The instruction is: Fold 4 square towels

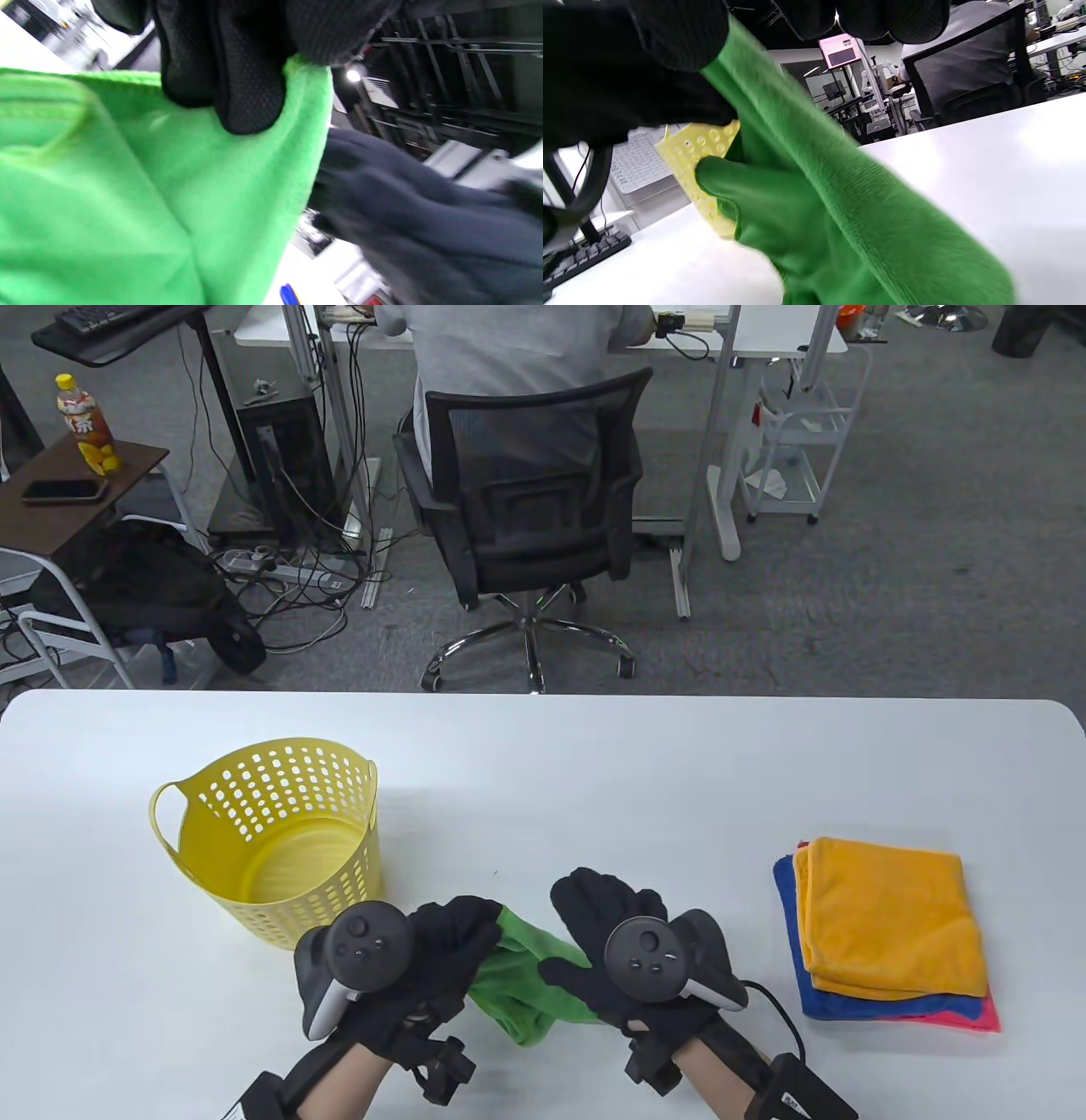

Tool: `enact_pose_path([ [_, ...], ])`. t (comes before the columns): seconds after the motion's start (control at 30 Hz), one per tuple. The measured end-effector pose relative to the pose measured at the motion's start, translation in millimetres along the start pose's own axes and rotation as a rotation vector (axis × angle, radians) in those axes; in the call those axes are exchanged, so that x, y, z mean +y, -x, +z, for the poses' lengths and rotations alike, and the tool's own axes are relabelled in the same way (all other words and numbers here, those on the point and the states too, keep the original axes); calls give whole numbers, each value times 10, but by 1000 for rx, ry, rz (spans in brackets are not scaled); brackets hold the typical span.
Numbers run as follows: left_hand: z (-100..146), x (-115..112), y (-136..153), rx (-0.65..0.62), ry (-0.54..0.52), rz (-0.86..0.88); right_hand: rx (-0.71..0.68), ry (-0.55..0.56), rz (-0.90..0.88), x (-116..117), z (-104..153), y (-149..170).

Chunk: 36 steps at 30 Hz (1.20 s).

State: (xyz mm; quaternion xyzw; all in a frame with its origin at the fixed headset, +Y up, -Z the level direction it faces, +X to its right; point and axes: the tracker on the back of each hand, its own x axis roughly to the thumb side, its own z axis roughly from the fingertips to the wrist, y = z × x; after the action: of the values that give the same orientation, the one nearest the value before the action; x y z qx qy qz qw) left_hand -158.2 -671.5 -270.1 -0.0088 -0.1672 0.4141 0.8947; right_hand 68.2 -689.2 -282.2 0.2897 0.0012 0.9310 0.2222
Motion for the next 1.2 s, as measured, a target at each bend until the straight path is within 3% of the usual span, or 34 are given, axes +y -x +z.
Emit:
enact_pose_path([
  [0.1,-2,-89,-34,-18,65,32,-5,22,3,91,-37,35],
  [0.17,-21,-103,20,19,51,-10,32,17,16,92,-50,112],
  [0.3,-111,-117,304,182,29,-148,89,22,-21,8,-67,303],
  [0.47,-258,-327,742,323,213,-237,121,12,-82,-70,-74,451],
  [0.63,-275,-660,841,310,339,-246,85,-5,-122,-93,-68,423],
  [0.8,-251,-874,723,279,317,-387,35,-8,-158,-96,-33,290],
  [0.87,-245,-854,695,308,230,-424,-12,-69,-175,-92,-25,217],
  [0.9,-244,-802,689,314,171,-406,-61,-151,-203,-84,-28,175],
  [0.93,-240,-754,687,319,140,-376,-120,-255,-237,-69,-37,141],
  [1.0,-237,-584,668,304,114,-246,-200,-572,-343,-25,-18,64],
  [1.03,-232,-513,653,284,108,-180,-215,-609,-366,-37,4,43],
  [1.13,-202,-305,579,208,101,49,-242,-488,-356,-221,19,60],
  [1.2,-191,-238,534,157,126,159,-175,-314,-323,-353,27,158],
])
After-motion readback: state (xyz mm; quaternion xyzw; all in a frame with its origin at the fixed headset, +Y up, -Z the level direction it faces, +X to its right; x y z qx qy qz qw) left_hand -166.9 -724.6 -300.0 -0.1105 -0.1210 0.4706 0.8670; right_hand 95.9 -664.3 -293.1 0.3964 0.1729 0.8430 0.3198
